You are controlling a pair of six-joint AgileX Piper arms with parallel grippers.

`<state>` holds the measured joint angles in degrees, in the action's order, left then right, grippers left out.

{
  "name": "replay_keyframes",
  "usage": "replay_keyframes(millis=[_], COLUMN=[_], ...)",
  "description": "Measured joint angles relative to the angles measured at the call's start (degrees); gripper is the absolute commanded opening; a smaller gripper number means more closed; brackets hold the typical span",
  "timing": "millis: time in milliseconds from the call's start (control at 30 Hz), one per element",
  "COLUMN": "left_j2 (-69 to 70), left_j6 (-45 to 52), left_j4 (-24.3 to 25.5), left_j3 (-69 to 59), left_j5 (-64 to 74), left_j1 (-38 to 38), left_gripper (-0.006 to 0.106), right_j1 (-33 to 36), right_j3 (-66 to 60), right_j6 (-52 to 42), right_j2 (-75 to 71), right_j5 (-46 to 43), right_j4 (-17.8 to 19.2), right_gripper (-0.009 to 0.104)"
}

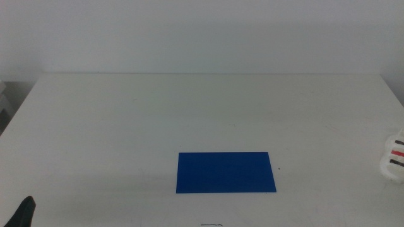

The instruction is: Use one arm to grab the shoe from the table and place it on the mat.

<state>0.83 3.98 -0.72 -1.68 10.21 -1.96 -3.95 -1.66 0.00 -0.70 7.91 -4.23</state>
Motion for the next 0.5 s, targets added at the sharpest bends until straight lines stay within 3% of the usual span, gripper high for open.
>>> replay_keyframes(millis=[500], left_j2=[0.0], left_j6=[0.0], left_j4=[0.0], left_j3=[0.0], left_j5=[0.0], left_j1=[0.0], left_gripper=[0.094], right_j1=[0.0], right_j3=[0.0], right_j6=[-0.5], right_j2=[0.0], right_j5=[-2.5], right_j4=[0.0], right_gripper=[0.091])
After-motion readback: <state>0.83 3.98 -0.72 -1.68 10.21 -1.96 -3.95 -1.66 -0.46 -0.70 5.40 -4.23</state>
